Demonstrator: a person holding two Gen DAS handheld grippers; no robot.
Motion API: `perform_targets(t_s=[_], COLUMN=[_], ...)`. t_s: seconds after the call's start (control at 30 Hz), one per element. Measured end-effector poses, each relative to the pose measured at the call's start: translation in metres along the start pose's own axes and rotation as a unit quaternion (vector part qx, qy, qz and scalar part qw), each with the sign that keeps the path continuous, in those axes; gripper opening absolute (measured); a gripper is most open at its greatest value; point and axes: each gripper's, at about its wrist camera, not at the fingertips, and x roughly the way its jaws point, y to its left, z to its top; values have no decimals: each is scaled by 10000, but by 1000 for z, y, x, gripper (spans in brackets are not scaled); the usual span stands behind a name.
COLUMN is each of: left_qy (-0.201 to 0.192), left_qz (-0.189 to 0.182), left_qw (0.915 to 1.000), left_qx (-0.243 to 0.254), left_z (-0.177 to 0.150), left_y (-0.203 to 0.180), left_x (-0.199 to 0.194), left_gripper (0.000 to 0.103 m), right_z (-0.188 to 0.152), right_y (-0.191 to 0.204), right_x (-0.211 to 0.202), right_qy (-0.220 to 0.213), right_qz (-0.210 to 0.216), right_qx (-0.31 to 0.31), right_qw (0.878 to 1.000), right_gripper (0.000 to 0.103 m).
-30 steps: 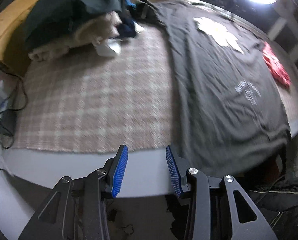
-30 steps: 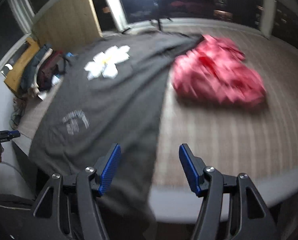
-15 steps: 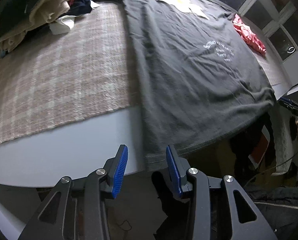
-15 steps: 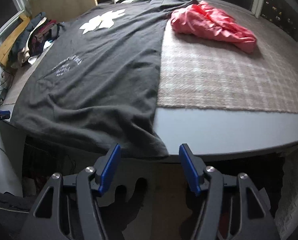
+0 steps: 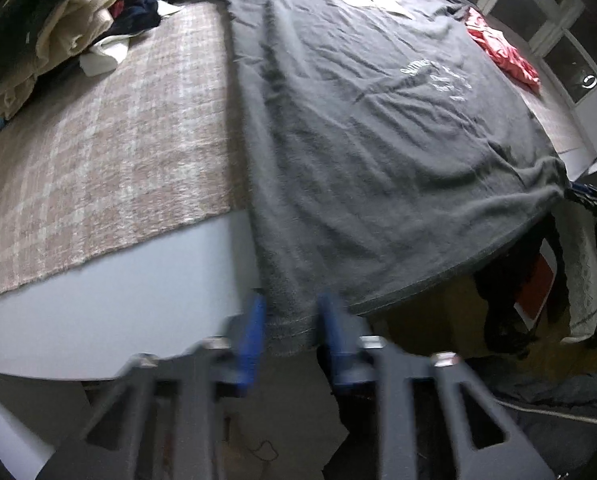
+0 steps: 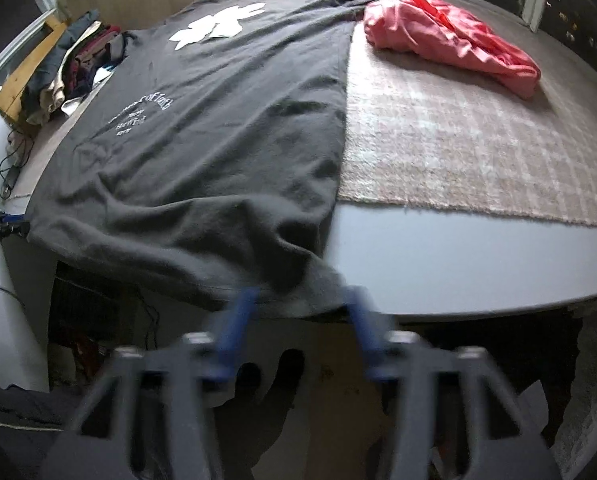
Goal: Fold clothes
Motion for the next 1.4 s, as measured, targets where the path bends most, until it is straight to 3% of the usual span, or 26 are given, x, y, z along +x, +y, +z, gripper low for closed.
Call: perform_targets(t_s=[0.03,0.2,0.3,0.4,0.47,0.6,0.73,0.83,0.97,1.07,1.13,1.23,1.33,1.4], left_qy=[-15,-178,-439,-579,-303,166,424,301,-89,-450,-534,-544,-412,-328], left_qz=[-22,-331,-390,-511,-360,-264,-185,17,27,-288,-730,-1162,-1206,-1057], left_qw=[10000,9992,9979,9967,9987,9993,9988,9992,9995,9986,9955,9890,9841,9831], left_qx=[31,-109,-273,-230,-177,-223,-188,-267,-292,50,269,737,1235,1457], left_z=[0,7,9,7,3,6,9,9,25,56,85,127,164,180], left_y=[-2,4,5,6,7,9,11,20,9,-37,-85,-167,-237,-258], left_x=[-1,-30,-65,-76,-55,-11,-2,-19,-51,-63,-51,-21,14,30], left_gripper=[6,5,2,3,3,3,11,16,16,18,22,24,24,24], right_z=[-2,-3,-5,-6,-7,-13,-13,3,57,128,180,256,307,337], right_y=[3,8,4,0,-3,4,7,0,-14,-24,-33,-43,-56,-69], right_x=[0,-23,-43,-63,-76,-31,-19,-56,-95,-88,-76,-31,23,61], right_qy=[30,47,-86,-218,-306,264,804,339,-524,-863,-1028,-889,-474,-162], right_qz=[99,494,473,444,424,148,28,48,291,503,748,653,508,410], right_qx=[-43,-68,-51,-34,-23,-23,-104,-17,204,186,177,105,148,147], right_qw=[9999,9987,9988,9988,9986,9995,9967,9994,9980,9948,9917,9938,9975,9989], right_gripper=[11,9,9,9,9,9,12,28,40,40,40,40,40,40])
